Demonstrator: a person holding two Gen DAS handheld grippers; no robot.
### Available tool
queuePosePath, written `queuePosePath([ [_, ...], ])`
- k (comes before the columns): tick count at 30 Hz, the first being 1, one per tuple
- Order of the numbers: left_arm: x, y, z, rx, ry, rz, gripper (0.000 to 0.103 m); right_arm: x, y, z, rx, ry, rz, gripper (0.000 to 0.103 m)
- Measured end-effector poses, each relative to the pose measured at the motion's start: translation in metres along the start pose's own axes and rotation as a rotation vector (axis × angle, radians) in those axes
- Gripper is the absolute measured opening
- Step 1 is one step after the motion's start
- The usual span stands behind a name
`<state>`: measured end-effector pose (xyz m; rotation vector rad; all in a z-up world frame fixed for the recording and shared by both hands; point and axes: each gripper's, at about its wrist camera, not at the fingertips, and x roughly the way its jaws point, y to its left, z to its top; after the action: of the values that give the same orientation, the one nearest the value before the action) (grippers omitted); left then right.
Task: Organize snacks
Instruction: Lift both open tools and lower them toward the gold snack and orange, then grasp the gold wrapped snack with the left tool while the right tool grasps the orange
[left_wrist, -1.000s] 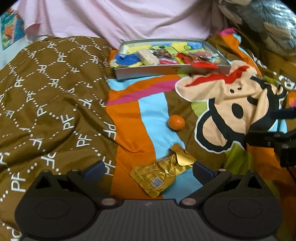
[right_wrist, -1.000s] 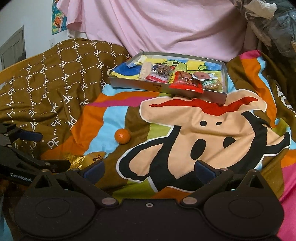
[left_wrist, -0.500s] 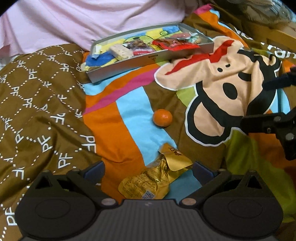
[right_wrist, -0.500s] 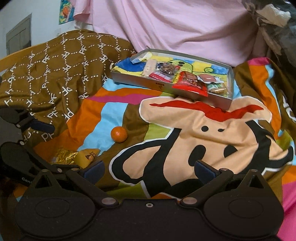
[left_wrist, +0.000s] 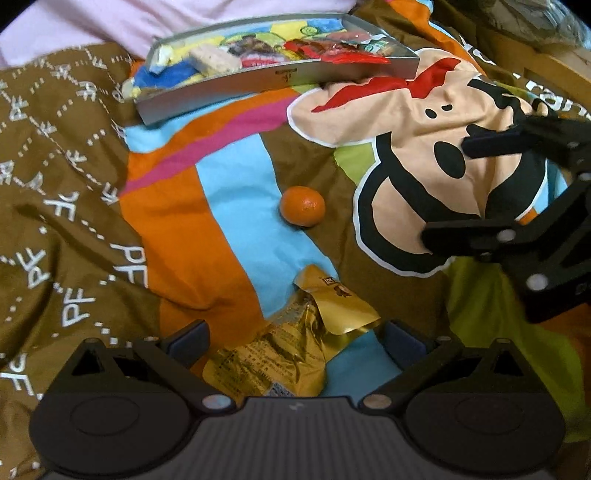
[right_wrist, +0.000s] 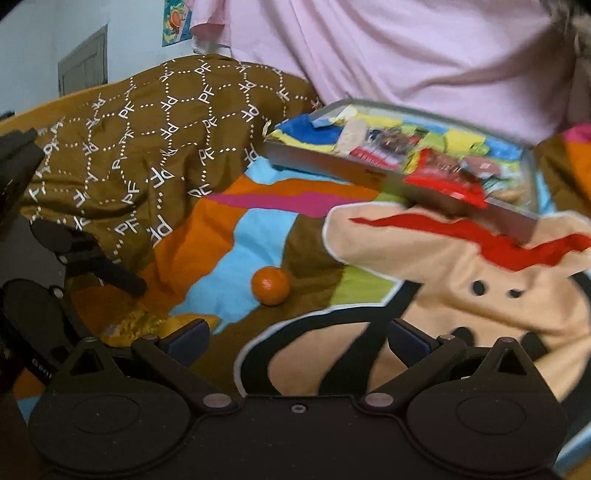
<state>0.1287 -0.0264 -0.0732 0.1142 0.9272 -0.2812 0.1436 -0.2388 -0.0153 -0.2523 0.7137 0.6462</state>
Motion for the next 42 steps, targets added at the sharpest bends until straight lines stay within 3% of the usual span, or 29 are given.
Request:
queuePosePath([
  [5, 0.006, 0.014, 0.0, -0.015, 0.027, -0.087, 0.098, 0.023, -0.008, 0.008, 0.054, -0.019, 0.033, 0.099],
  [12, 0.004, 0.028, -0.002, -0.025, 0.04, -0.127, 0.078, 0.052, -0.006, 0.011, 0.058, 0.003, 0.071, 0.086],
  [16, 0.003, 0.026, -0.002, -0.038, 0.039, -0.091, 0.071, 0.063, 0.0, 0.011, 0.034, 0.015, 0.079, 0.079],
  [25, 0.004, 0.023, -0.007, -0.147, -0.013, 0.022, 0.068, 0.075, -0.002, 0.011, 0.027, 0.0, 0.074, 0.071],
  [32, 0.005, 0.027, -0.003, -0.175, -0.018, 0.046, 0.068, 0.083, -0.004, 0.013, 0.03, -0.018, 0.07, 0.063],
  [42, 0.004, 0.027, -0.002, -0.189, -0.04, 0.06, 0.063, 0.085, 0.006, 0.007, -0.032, -0.024, 0.063, 0.038],
])
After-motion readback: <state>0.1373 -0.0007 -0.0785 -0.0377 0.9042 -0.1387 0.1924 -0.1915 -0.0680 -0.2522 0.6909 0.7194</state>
